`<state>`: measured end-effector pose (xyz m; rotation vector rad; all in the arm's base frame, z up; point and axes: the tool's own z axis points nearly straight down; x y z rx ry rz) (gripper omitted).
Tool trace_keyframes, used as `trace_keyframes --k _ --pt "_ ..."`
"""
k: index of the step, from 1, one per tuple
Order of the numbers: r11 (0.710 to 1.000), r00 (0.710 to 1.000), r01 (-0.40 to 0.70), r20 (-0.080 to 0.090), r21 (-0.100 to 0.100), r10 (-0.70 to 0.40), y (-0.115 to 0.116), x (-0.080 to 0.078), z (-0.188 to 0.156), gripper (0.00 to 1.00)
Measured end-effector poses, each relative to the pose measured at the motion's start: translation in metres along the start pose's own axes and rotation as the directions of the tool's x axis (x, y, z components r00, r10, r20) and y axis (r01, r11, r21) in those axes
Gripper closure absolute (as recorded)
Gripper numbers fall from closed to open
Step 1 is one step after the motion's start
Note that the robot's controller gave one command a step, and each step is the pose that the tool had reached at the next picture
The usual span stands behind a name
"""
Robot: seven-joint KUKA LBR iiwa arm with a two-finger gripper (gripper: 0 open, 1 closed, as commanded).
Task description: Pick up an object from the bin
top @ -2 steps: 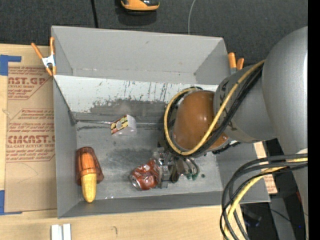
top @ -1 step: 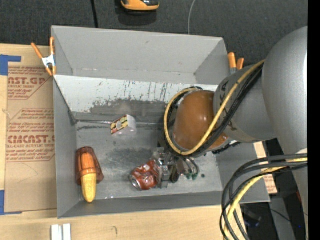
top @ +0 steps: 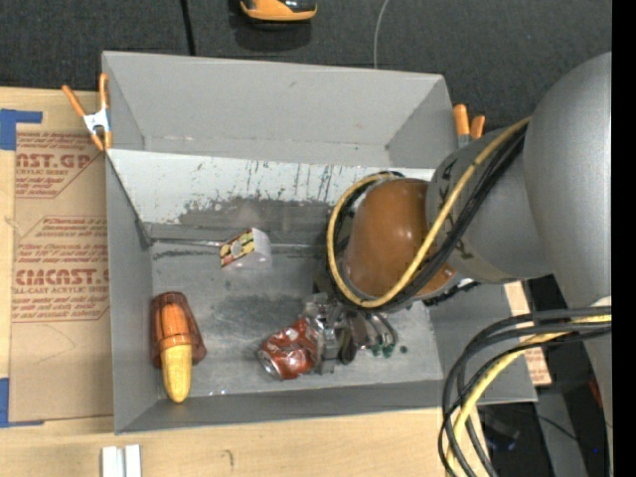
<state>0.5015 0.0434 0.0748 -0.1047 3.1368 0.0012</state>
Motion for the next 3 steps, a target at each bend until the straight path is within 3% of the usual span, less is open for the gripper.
trace_keyframes --k 1,3 --pt "1.000 1.000 0.001 -0.006 0.000 -0.001 0.000 0.002 -0.016 1.00" --pt "1.000 1.000 0.001 -0.002 0.000 -0.001 0.001 0.001 -0.037 1.00"
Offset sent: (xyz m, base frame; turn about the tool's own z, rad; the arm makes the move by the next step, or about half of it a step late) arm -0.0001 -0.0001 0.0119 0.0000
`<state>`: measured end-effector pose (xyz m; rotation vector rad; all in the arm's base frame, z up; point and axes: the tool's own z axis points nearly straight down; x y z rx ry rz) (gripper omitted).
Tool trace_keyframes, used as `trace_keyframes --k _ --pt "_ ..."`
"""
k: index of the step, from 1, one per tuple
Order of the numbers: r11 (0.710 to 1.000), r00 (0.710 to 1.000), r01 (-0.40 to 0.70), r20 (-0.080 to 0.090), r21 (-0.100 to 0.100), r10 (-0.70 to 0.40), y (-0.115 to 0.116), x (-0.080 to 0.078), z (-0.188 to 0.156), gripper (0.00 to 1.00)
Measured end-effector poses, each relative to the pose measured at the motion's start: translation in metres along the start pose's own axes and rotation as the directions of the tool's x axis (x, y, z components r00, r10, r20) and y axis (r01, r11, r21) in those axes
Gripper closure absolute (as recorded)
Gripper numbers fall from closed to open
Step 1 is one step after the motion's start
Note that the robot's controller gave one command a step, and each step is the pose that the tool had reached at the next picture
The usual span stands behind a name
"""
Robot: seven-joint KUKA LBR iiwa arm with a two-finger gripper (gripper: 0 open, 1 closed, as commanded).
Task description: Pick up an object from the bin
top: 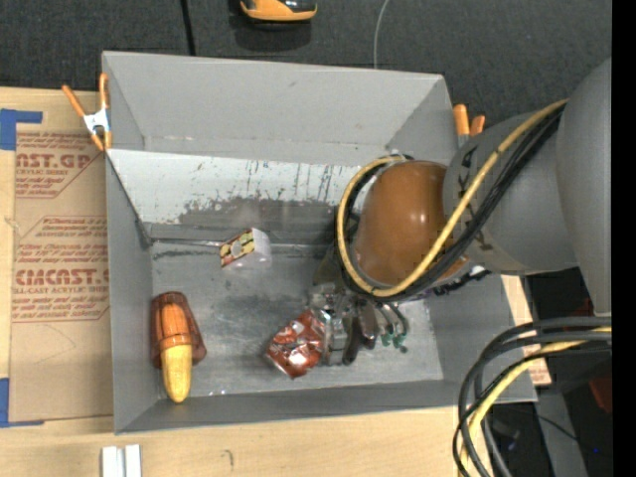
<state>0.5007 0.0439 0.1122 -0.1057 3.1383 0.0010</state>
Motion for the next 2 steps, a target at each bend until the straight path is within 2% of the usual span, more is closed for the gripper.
trace_keyframes --k 2 --pt "1.000 1.000 0.000 -0.007 0.001 0.000 0.000 0.001 -0.019 1.00"
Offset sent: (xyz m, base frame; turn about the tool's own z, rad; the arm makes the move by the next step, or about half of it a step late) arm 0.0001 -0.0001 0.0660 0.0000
